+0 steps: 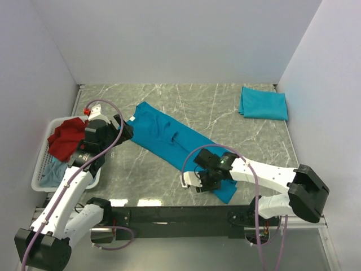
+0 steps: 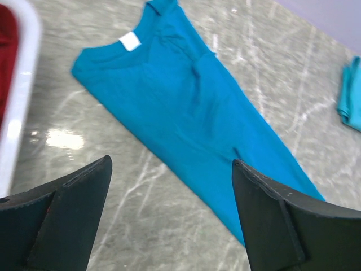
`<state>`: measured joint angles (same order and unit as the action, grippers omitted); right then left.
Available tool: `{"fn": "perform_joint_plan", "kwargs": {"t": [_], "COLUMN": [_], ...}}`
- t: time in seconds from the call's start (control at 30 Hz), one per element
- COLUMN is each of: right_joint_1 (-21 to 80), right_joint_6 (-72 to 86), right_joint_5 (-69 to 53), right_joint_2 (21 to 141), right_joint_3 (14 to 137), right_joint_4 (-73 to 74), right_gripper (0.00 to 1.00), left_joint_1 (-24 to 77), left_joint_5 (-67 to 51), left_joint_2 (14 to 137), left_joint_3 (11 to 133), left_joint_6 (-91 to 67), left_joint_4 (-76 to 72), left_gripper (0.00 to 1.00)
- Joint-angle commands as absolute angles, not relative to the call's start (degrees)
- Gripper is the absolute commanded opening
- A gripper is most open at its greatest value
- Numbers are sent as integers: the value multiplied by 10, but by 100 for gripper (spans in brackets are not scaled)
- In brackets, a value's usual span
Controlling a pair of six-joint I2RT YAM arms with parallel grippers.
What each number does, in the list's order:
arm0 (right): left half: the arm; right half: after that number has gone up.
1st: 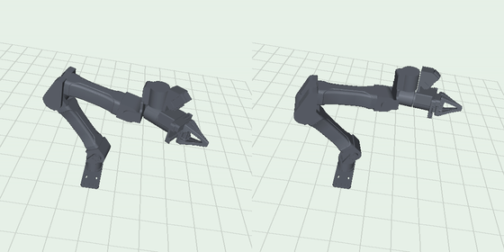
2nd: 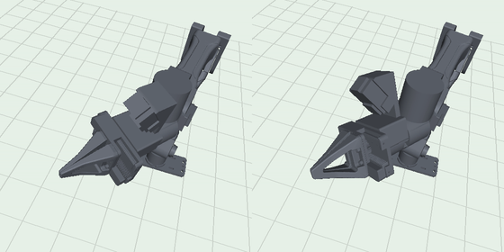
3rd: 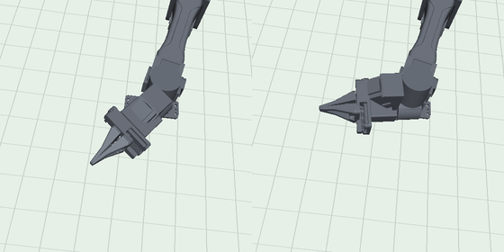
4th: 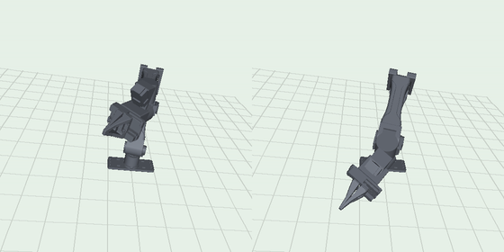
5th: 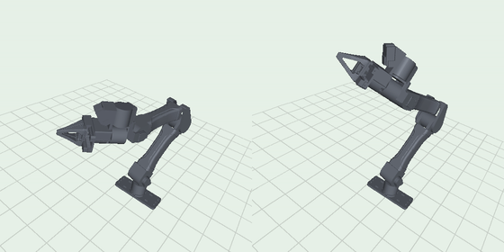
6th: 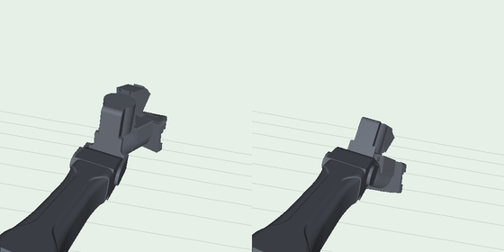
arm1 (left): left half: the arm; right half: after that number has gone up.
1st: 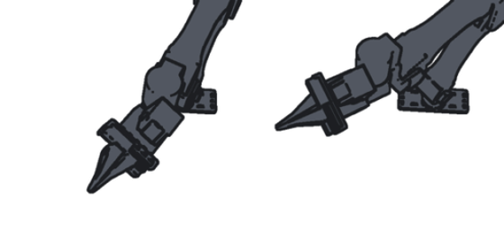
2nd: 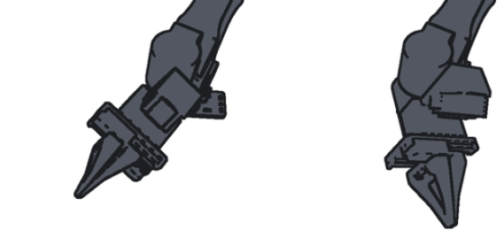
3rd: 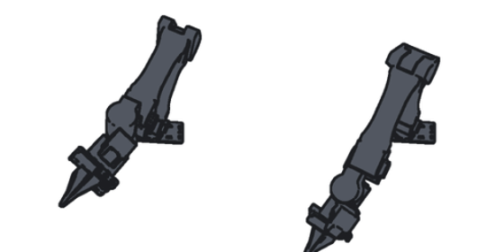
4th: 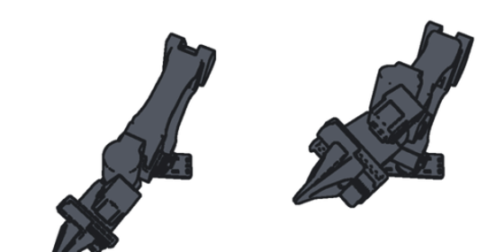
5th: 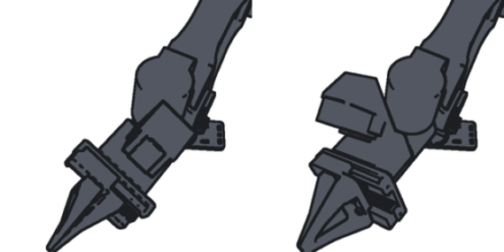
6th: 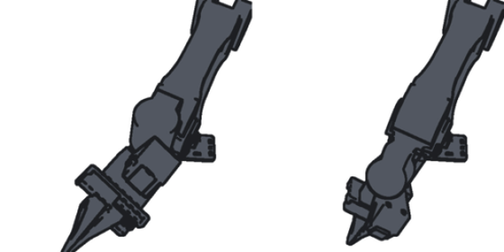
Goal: Fold and stack the t-shirts
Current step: Fold the tshirt
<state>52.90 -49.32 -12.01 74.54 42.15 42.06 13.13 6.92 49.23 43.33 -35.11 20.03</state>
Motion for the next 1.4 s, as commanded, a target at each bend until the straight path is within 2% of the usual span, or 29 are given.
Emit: {"fn": "perform_joint_plan", "kwargs": {"t": [0.0,0.07,0.17,0.27,0.4,0.5,0.6,0.8,1.13,1.2,1.23,1.3,1.33,1.37], "right_joint_1": [532,466,376,282,251,244,243,243,252,252,251,246,241,236], "right_joint_6": [-389,-385,-356,-249,-123,-62,-34,-21,-6,-2,-2,25,31,44], "right_joint_5": [-143,-167,-255,-309,-316,-302,-267,-262,-294,-282,-271,-264,-259,-247], "right_joint_2": [733,748,836,1000,1166,1242,1292,1345,1390,1397,1400,1404,1406,1403], "right_joint_3": [533,582,689,798,985,1058,1102,1113,1150,1168,1174,1187,1191,1194], "right_joint_4": [458,448,432,403,397,377,365,363,399,397,396,390,383,378], "right_gripper": [43,48,55,56,56,56,56,56,41,33,24,17,11,10], "left_joint_1": [129,129,129,129,128,126,125,123,109,108,108,107,107,108], "left_joint_5": [10,4,-22,-32,-44,-61,-73,-53,-33,-30,-26,-26,-25,-25], "left_joint_2": [490,488,483,482,495,511,519,540,600,621,630,657,678,690], "left_joint_3": [436,432,425,410,388,381,374,368,365,370,377,383,390,394], "left_joint_6": [-339,-332,-324,-336,-361,-371,-377,-391,-486,-498,-511,-519,-522,-524], "left_joint_4": [161,161,157,147,121,105,91,90,80,83,90,94,95,97], "left_gripper": [92,93,98,99,98,95,92,89,85,83,83,81,79,78]}}
